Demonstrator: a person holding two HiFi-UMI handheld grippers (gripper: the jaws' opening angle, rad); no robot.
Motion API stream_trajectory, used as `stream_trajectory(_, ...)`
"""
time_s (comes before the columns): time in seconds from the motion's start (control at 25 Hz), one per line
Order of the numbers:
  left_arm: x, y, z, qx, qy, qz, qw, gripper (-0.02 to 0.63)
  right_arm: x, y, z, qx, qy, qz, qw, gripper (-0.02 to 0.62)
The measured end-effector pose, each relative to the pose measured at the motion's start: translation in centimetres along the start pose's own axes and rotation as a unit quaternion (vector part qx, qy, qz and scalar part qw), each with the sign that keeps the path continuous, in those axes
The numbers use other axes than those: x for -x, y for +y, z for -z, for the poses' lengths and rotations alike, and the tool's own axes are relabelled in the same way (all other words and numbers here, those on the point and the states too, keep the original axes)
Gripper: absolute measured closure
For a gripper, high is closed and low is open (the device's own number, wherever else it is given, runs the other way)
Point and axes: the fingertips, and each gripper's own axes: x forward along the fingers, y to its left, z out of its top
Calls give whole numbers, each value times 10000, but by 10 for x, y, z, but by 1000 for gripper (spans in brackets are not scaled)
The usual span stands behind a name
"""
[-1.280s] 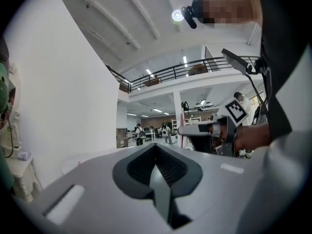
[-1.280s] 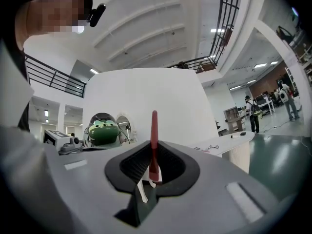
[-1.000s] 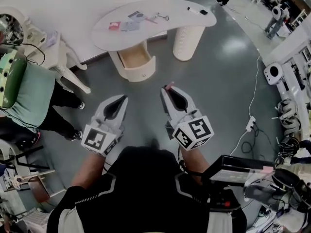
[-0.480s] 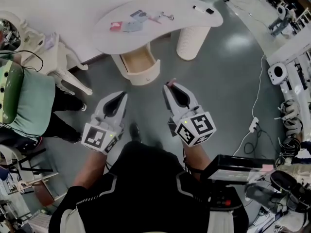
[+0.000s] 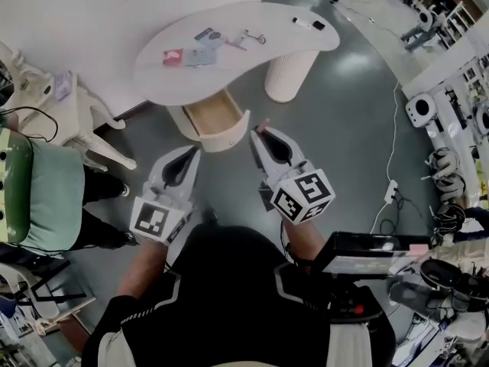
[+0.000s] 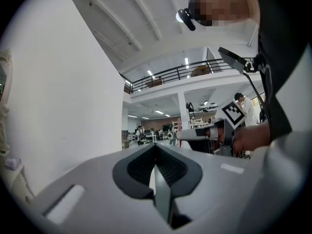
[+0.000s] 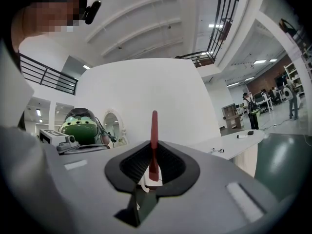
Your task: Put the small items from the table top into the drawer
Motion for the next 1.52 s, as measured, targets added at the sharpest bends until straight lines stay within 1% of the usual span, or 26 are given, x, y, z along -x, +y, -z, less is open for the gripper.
stream_trajectory(0.24,-12,38,9,104,-35,123,9999,606,-37,-4,-4,-4,-11,155,9999,552)
stream_trajectory(0.48,-20,69,19,199,-17,260,9995,606,-66,-14,0,-18,40,338,9994,554)
stream_trajectory(0.68,-40,82,31,402,90,199,9990,606,-83,-31,3,-31,191,271,9994,554)
stream_trajectory(0.8,-66,87,37,362,149,193,9990,606,-95,-57,3,-110,229,195,9995,553)
stream_trajectory(1.0,-106,98,44,269,339,-78,9990,606,-119,-97,4,-168,327,-102,9993,554)
stream_trajectory(1.2,-143,105,54,61,518,-246,9983,606,-144,-133,0,-123,417,-480,9979,553)
stream_trajectory(1.32,-159,108,62,116,597,-416,9973,606,-157,-147,3,55,556,-739,9957,552)
stream_trajectory(1.52,-172,114,76,200,836,-845,9927,606,-178,-162,17,127,917,-1289,9873,552)
